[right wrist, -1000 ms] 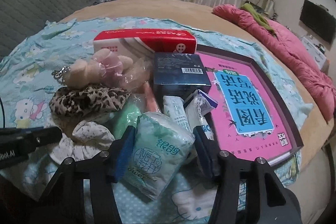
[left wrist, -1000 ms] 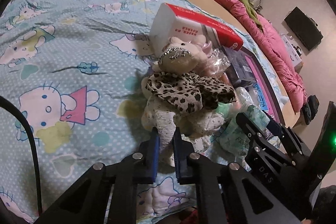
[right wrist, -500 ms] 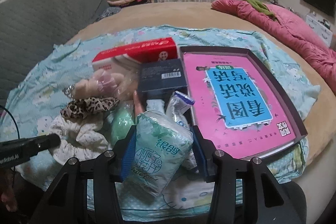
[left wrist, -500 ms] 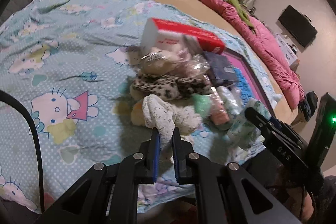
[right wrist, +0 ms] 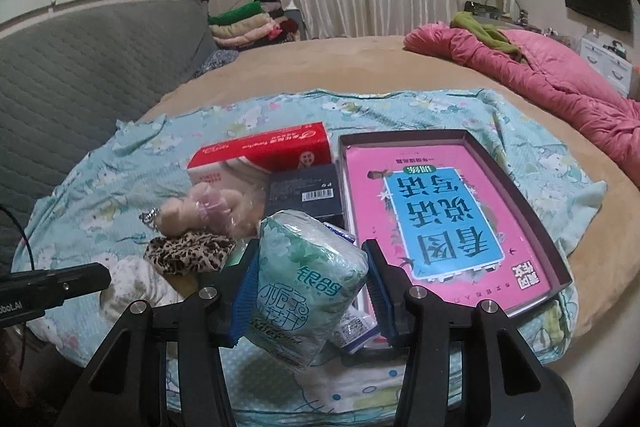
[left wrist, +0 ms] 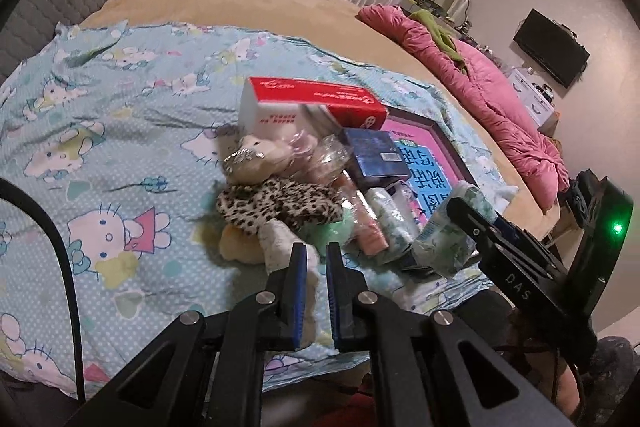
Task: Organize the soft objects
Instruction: 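Lift the scrunchie and tissue pack and carry both over the pink tray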
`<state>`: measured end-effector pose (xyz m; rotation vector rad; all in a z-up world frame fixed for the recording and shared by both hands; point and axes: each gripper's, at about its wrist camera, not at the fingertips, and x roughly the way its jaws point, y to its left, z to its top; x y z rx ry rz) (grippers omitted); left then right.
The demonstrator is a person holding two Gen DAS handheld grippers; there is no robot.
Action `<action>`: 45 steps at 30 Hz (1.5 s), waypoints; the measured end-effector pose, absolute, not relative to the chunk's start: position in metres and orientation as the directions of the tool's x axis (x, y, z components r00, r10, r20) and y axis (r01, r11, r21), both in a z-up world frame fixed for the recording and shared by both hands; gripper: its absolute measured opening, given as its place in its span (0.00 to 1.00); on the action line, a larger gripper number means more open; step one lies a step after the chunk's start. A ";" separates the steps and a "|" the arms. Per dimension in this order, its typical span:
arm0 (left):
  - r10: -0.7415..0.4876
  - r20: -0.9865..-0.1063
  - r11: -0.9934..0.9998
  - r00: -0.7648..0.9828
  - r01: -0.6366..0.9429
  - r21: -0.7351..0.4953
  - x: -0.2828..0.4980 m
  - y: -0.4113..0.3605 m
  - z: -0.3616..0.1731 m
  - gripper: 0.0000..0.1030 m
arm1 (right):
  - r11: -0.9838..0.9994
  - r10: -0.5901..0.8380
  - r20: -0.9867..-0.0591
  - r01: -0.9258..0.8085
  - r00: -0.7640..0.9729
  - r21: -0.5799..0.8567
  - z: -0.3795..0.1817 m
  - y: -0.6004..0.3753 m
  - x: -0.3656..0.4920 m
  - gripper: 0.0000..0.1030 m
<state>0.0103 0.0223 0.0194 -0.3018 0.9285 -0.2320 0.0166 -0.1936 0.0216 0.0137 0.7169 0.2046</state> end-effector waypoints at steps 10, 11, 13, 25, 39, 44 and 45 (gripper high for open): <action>-0.222 -0.826 0.961 0.518 -0.025 -0.275 0.018 0.028 -0.018 0.09 | 0.978 0.206 -0.645 -0.177 0.735 0.111 0.022 -0.203 0.017 0.50; -0.217 -0.837 0.960 0.502 -0.046 -0.276 0.019 0.033 -0.023 0.10 | 0.978 0.207 -0.646 -0.178 0.735 0.111 0.021 -0.202 0.017 0.50; -0.229 -0.848 0.955 0.478 -0.056 -0.290 0.019 0.037 -0.030 0.20 | 0.978 0.208 -0.644 -0.178 0.736 0.112 0.021 -0.202 0.017 0.50; -0.214 -0.898 0.969 0.384 -0.033 -0.245 0.023 0.019 -0.060 0.56 | 0.978 0.206 -0.646 -0.168 0.735 0.121 0.021 -0.202 0.018 0.50; -0.187 -0.860 0.979 0.475 0.024 -0.200 0.007 0.014 -0.026 0.11 | 0.979 0.205 -0.606 -0.171 0.769 0.115 0.032 -0.209 0.015 0.50; -0.223 -0.817 0.973 0.531 0.071 -0.220 0.004 0.001 0.012 0.11 | 0.978 0.210 -0.575 -0.167 0.791 0.126 0.041 -0.218 0.014 0.49; -0.239 -0.808 0.969 0.539 0.084 -0.231 0.005 -0.002 0.019 0.11 | 0.978 0.208 -0.568 -0.164 0.796 0.128 0.043 -0.221 0.013 0.49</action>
